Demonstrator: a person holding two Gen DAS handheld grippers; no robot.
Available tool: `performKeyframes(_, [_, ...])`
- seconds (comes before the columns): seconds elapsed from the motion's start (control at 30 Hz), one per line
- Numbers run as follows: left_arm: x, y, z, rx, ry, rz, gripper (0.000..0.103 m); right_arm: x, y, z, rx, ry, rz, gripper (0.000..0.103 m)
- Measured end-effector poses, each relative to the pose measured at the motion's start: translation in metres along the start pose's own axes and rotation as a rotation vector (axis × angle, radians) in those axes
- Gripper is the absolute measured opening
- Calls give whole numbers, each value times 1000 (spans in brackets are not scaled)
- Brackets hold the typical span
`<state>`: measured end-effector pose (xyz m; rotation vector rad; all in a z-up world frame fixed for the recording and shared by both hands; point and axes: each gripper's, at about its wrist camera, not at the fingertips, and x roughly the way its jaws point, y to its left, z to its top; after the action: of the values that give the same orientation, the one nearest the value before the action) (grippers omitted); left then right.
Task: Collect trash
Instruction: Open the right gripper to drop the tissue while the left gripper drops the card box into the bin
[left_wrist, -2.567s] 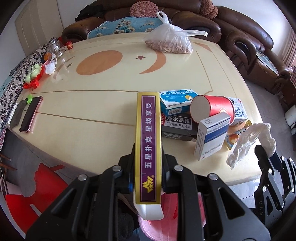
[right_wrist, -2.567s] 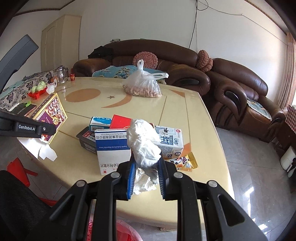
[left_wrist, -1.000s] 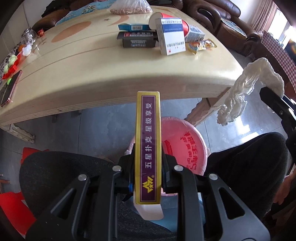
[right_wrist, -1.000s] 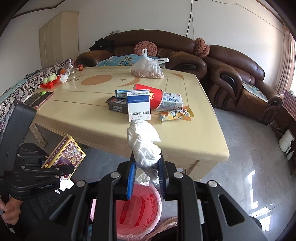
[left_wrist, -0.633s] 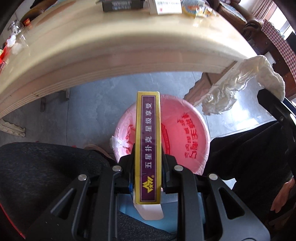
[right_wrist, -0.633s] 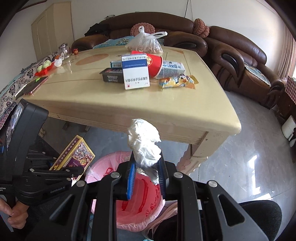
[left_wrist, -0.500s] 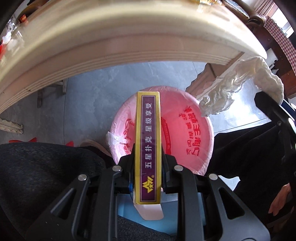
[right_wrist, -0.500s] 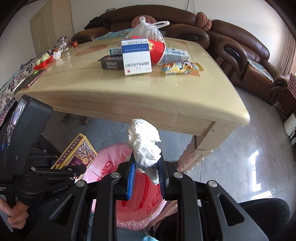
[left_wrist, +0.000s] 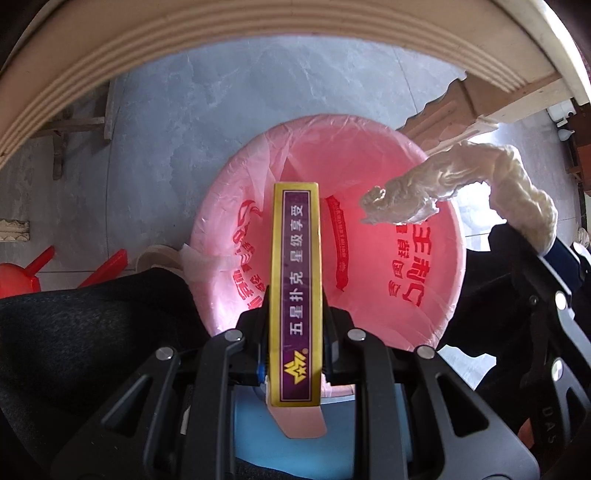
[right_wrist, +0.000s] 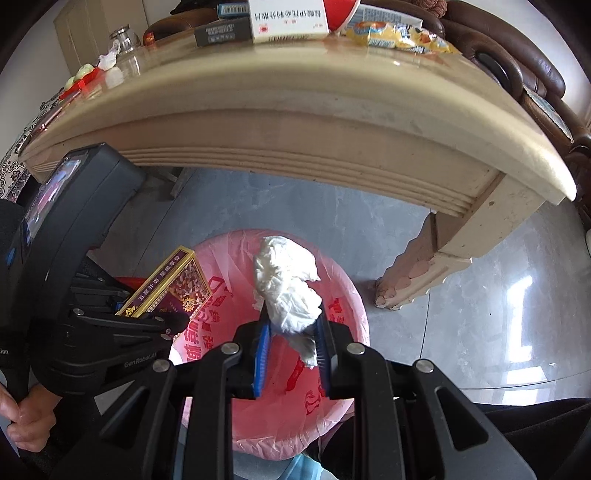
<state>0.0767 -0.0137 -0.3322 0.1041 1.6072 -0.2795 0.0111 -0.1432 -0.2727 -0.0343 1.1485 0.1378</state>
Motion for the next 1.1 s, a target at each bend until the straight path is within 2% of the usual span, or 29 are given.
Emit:
performKeyframes(0.37, [52,10,18,-62,191,-63,23,34,-11,-7,28,97,30,22])
performKeyframes(0.5, [53,9,22,-54,188,8,40,44,-17,-9,42,124,36,22])
performKeyframes(0.57, [50,11,24,-64,178,13,41,48,-20,-10,48,133,39,22])
performKeyframes(0.63, [47,11,26,-72,166,27,53,50,-20,-10,48,136,34,22])
performKeyframes(0.67, [45,12,27,-76,154,37,54,51,-21,-10,46,137,32,23])
performKeyframes(0.77, [38,18,29,-88,129,60,57,52,-19,-10,37,143,27,32])
performKeyframes(0.83, [37,20,30,-97,121,68,61,54,-18,-10,33,146,17,53])
performKeyframes(0.9, [38,23,32,-98,122,77,62,53,-18,-9,28,131,4,65])
performKeyframes(1.1, [37,23,31,-87,109,96,63,52,-14,-9,11,132,3,65])
